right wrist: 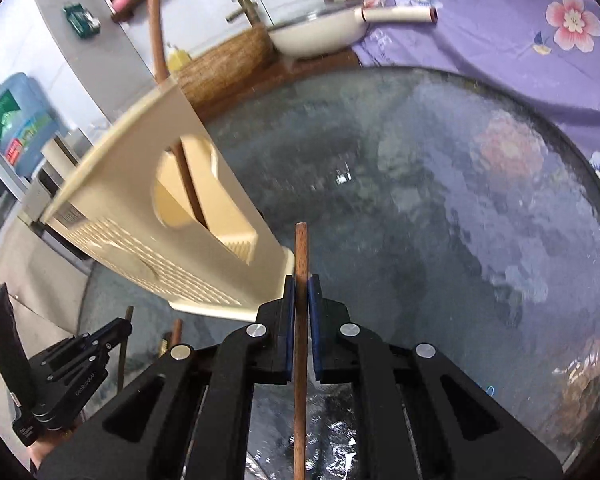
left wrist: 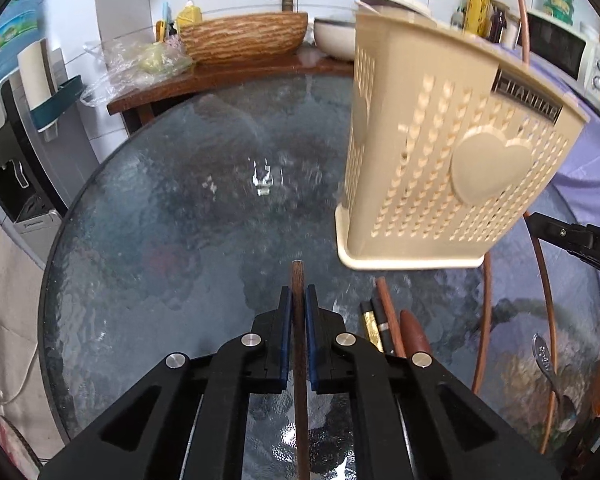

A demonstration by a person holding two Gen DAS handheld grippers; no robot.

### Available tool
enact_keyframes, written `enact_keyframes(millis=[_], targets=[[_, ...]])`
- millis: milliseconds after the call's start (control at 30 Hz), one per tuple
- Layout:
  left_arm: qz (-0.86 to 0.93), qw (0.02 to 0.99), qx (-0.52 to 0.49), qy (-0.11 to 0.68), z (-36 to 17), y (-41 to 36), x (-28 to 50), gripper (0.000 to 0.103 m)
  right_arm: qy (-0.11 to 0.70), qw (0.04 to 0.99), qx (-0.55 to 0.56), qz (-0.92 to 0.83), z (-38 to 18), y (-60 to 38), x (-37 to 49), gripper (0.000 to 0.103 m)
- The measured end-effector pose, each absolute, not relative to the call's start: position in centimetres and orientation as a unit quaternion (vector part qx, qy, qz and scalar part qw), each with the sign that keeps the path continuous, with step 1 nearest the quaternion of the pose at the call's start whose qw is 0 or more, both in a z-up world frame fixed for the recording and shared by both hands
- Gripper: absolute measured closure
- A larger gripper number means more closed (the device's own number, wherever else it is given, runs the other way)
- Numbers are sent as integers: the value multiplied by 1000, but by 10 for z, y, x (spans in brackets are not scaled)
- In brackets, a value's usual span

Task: Organize utensils
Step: 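Lift the chopsticks with both tools and carry them up over the cream basket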

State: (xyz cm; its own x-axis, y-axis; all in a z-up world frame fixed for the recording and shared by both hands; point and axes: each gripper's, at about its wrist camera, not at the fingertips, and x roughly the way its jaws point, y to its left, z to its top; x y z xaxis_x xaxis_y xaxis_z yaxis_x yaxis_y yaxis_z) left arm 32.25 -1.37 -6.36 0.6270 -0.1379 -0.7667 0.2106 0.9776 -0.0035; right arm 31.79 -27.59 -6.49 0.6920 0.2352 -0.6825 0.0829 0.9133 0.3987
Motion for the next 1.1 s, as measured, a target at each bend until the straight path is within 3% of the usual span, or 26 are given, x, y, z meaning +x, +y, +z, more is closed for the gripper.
enact_keyframes(millis=[1100], targets=[[-132,954,-24,267,31,5,264,96,209,965,147,64,40,-281,253,96]])
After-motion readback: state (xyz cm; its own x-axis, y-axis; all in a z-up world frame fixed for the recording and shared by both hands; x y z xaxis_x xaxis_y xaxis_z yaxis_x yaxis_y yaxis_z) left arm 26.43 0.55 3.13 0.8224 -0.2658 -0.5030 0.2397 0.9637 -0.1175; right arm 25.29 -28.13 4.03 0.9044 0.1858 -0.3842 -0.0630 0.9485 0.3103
